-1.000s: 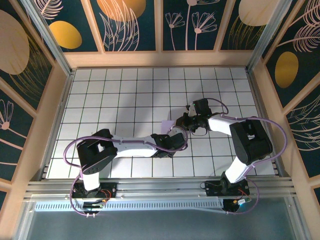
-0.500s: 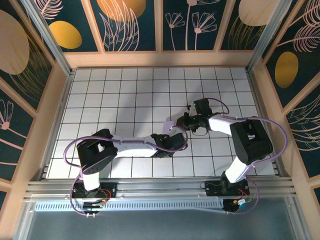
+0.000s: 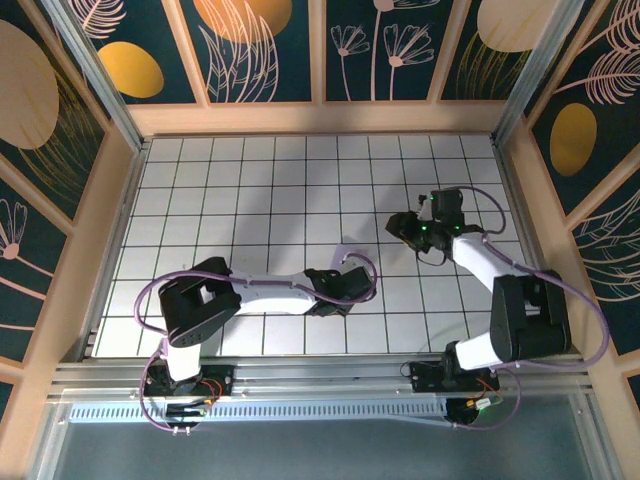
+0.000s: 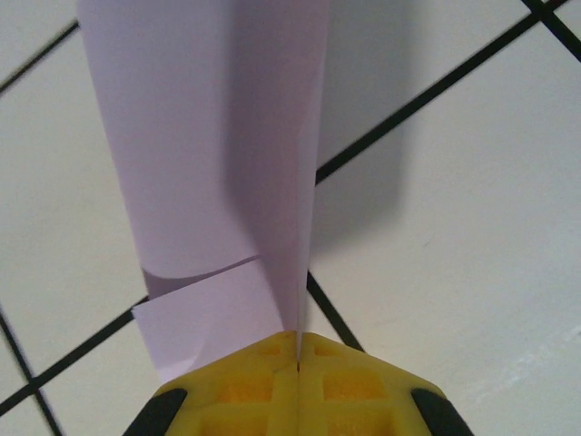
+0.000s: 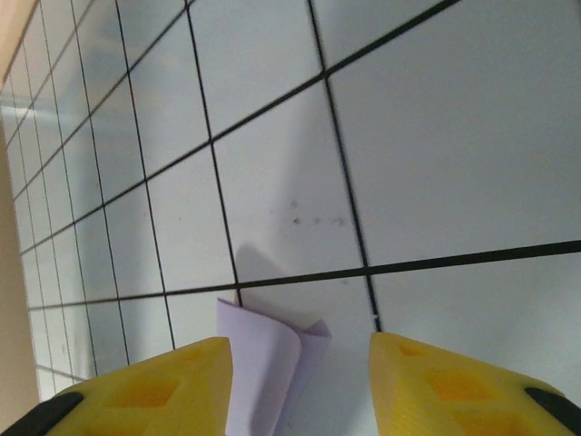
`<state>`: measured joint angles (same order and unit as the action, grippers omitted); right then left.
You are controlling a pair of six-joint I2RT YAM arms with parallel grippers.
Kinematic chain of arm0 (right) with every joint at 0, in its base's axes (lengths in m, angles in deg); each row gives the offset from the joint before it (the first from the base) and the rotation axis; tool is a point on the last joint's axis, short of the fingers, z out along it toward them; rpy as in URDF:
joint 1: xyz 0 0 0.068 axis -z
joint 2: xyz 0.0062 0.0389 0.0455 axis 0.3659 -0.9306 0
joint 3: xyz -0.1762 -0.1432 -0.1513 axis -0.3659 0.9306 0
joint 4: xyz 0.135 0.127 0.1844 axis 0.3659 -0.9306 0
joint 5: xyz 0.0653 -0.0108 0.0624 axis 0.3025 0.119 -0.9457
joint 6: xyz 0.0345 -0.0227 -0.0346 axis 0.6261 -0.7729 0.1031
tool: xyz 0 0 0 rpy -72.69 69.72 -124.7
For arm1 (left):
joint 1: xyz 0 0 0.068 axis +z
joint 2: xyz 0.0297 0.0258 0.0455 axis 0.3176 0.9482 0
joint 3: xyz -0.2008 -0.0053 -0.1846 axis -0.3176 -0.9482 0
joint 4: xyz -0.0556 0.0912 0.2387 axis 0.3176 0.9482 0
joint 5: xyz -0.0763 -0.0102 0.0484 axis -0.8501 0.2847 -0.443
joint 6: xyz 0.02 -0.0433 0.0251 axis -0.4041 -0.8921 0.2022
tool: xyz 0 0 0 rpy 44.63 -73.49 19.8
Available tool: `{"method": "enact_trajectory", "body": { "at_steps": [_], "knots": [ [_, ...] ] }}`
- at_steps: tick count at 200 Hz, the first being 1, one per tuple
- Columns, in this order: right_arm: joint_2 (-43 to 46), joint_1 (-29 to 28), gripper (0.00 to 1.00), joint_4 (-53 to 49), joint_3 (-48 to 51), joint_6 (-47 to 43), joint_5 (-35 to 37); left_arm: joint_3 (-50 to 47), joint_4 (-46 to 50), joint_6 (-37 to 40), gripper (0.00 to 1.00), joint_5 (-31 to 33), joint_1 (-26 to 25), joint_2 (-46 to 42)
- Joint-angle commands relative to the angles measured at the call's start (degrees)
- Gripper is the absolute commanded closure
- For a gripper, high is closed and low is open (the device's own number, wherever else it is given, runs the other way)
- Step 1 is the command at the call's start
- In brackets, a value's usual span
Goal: Fold a paper plane with a square sheet of paper (fold left side to right side)
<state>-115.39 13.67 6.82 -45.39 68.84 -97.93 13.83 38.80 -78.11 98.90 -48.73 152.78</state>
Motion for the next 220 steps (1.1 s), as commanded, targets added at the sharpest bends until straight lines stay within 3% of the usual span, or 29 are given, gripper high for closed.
{"method": "enact_trajectory", "body": {
  "at_steps": [1,69,112,179,220],
  "knots": [
    [4.0,2.2,0.54,-2.1,2.1,-2.5,2.5,1.9,-1.9,1.1,1.0,-5.9,2.5,0.7],
    [5.6,2.9,0.51,2.9,5.9,-2.9,-3.7,-2.5,-12.4,-3.8,1.0,-32.1,12.4,-2.7],
    [3.9,0.0,0.52,5.5,7.7,-2.5,-5.8,-8.5,-26.3,-14.2,1.0,-44.5,17.9,-4.0],
    [0.0,-7.9,0.58,11.7,9.1,1.9,-4.3,-16.6,-44.0,-27.7,1.0,-52.6,20.9,-2.9],
    [-2.6,-11.3,0.58,16.4,9.9,5.7,-3.3,-19.9,-51.9,-32.9,1.0,-53.7,21.9,-2.2]
  ]
}}
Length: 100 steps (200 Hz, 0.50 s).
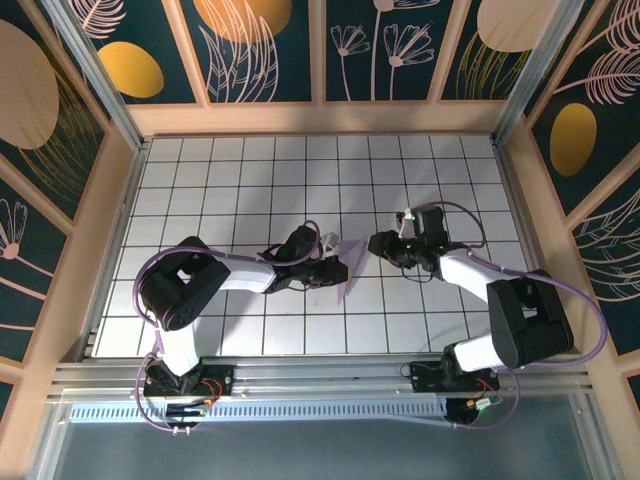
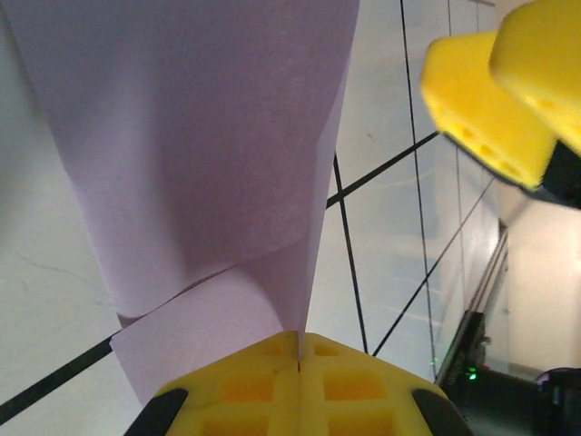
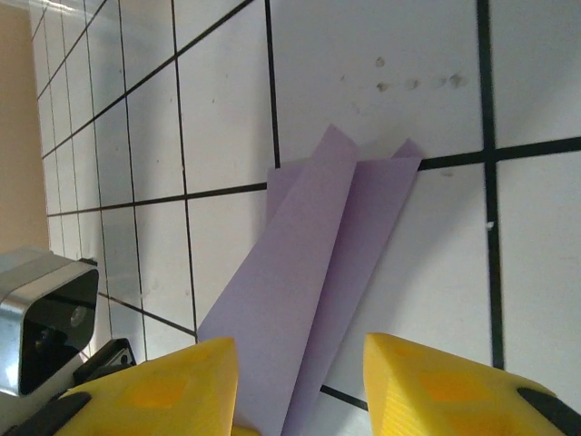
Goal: Fold a paper plane with a square sheet of paper (fold left side to right side)
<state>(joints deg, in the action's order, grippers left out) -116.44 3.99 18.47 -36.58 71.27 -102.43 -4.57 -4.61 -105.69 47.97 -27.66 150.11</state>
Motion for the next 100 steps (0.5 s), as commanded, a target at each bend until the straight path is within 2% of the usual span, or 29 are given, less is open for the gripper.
{"method": "enact_trajectory", "body": {
  "at_steps": [1,56,100],
  "knots": [
    [-1.6,-1.7,0.58,4.8,1.0,3.3,1.2,-1.5,-8.6,-5.5,1.0,-2.9,0.8,0.6],
    [-4.0,-3.6,0.58,6.8,0.9,6.2,3.5,-3.1,-16.0,-11.1,1.0,-5.0,1.2,3.5],
    [-5.1,-4.4,0.59,7.2,1.0,7.6,5.1,-3.3,-17.0,-12.0,1.0,-5.1,1.2,4.4]
  ]
}}
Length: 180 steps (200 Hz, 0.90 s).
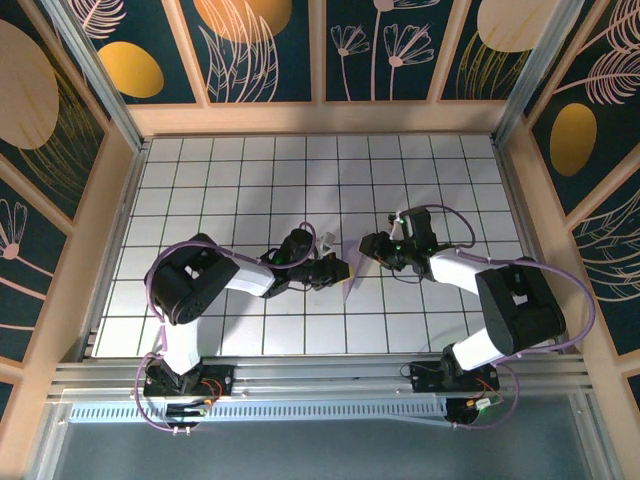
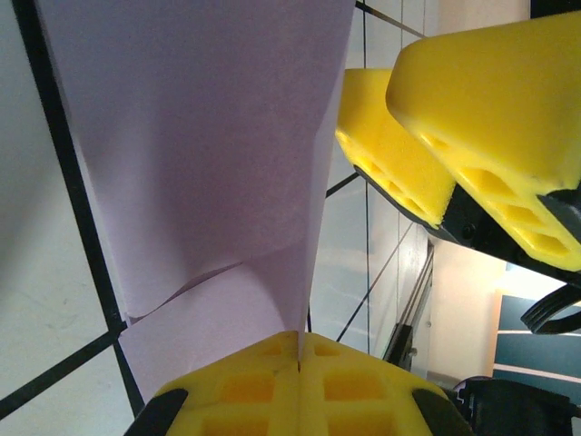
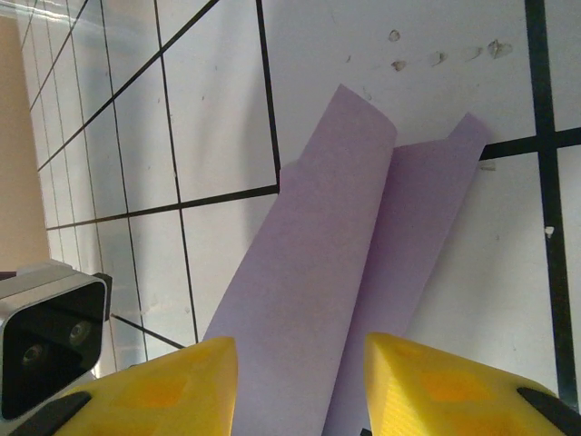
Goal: Fold a paper plane with a square sheet of paper (fold left side to right side)
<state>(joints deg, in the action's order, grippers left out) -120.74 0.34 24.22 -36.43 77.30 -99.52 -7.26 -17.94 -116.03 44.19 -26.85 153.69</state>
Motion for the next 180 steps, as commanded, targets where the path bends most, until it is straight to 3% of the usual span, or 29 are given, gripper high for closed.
{"method": "enact_trajectory", "body": {
  "at_steps": [1,180],
  "knots": [
    [-0.8,-0.8,0.59,1.4,0.9,1.6,2.2,-0.5,-3.7,-1.7,1.0,-1.3,0.4,0.9],
    [-4.9,-2.4,0.6,4.2,0.8,2.6,2.2,-0.1,-3.8,-2.6,1.0,-1.5,0.4,2.1]
  ]
}}
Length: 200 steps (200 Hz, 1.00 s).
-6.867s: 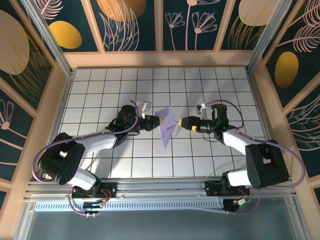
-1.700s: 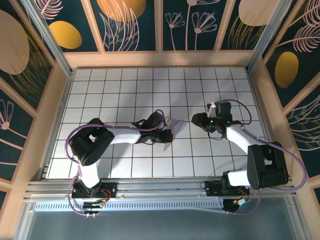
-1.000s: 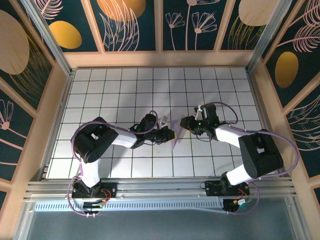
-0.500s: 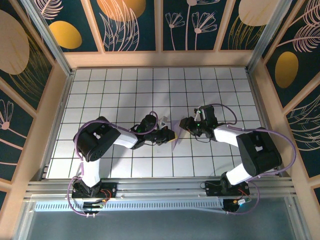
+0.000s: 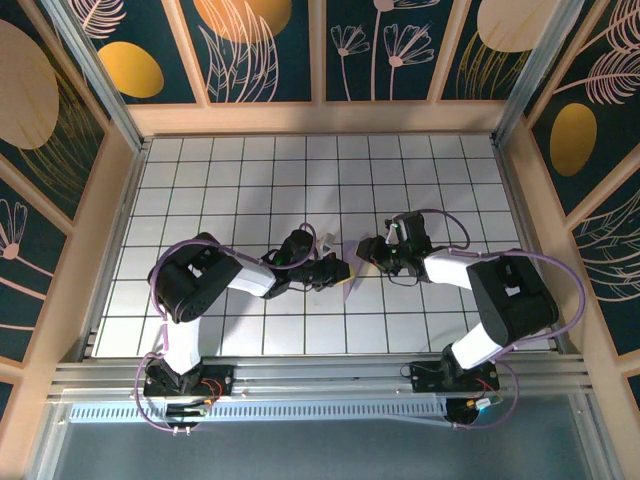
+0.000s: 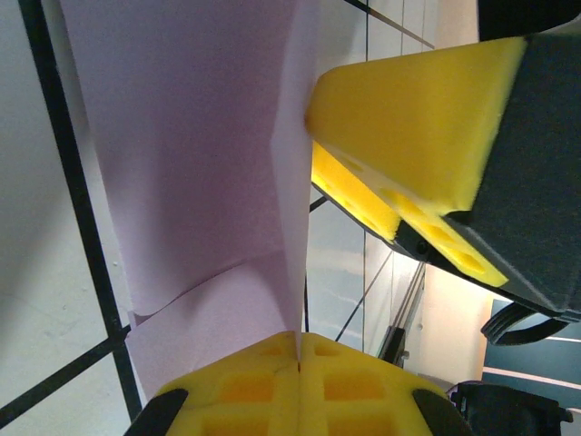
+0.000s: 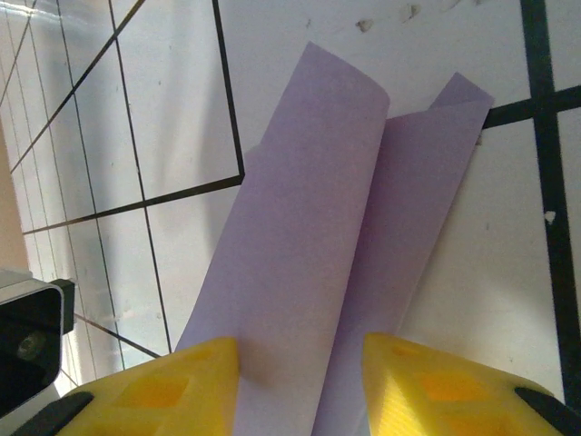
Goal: Fold a paper plane with a square sheet of paper (fold left side to right side)
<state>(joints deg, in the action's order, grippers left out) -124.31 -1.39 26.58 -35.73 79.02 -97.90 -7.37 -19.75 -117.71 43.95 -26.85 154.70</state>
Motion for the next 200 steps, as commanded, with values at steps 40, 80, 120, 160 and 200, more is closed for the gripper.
{"method": "enact_trajectory", "body": {
  "at_steps": [40,80,120,160,200],
  "knots": [
    [-2.5,-1.3,0.6,2.1,-0.1,0.8,0.6,-0.1,-2.2,-1.1,1.0,-1.5,0.4,1.7],
    [-3.5,-1.5,0.61,1.1,-0.4,0.4,1.3,-0.1,-2.1,-1.1,0.98,-1.3,0.4,2.2],
    [-5.1,-1.8,0.63,-2.5,-1.5,-1.0,3.4,0.1,-1.1,-0.5,0.85,-1.2,0.4,1.4],
    [-5.8,-2.1,0.63,-4.8,-2.0,-2.2,5.1,1.4,5.6,3.1,0.77,1.0,0.5,-1.9],
    [-5.9,-2.1,0.63,-4.8,-1.8,-2.3,5.2,1.5,8.7,4.4,0.7,2.8,1.1,-3.2]
  ]
}}
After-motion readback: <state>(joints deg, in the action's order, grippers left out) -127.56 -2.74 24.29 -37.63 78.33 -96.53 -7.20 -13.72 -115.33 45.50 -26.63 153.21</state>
